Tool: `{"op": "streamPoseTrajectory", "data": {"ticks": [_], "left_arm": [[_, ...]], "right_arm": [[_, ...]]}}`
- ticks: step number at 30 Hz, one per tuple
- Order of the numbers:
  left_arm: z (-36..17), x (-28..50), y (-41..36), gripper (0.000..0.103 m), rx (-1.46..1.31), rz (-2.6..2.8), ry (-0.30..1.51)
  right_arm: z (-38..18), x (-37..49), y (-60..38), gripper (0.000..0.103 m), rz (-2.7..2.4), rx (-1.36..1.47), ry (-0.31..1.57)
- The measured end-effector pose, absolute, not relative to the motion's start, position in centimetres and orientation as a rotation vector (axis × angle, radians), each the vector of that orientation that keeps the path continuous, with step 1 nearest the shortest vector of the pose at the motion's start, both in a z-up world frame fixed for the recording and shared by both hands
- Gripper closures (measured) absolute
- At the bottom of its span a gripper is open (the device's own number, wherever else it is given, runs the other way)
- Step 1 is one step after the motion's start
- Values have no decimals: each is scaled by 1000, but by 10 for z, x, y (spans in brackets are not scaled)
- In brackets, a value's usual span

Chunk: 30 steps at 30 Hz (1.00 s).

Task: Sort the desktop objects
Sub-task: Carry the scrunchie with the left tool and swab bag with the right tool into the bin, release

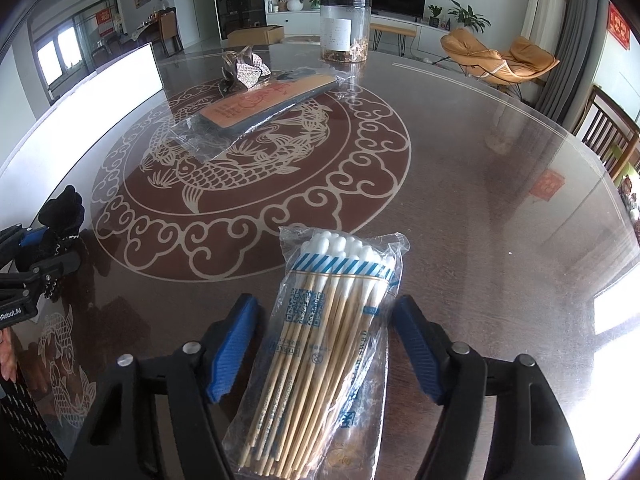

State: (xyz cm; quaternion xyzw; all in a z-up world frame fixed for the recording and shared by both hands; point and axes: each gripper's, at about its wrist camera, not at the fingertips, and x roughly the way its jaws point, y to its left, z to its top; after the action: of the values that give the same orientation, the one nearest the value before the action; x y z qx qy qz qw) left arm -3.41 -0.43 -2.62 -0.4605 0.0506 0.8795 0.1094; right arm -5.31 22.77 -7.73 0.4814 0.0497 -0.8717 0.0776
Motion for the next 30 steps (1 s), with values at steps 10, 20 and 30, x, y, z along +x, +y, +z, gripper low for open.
{"op": "streamPoseTrajectory", "data": {"ticks": [10, 20, 30], "left_arm": [[43, 9, -44, 69, -1164, 2689, -66], [138, 28, -185, 69, -1054, 2974, -161], [105, -10, -354, 69, -1424, 3104, -281]], "right_arm": [[-28, -33, 247, 70, -2554, 1379, -11], [64, -95, 156, 70, -2447, 1144, 41], [125, -143, -101, 70, -2104, 920, 34]]}}
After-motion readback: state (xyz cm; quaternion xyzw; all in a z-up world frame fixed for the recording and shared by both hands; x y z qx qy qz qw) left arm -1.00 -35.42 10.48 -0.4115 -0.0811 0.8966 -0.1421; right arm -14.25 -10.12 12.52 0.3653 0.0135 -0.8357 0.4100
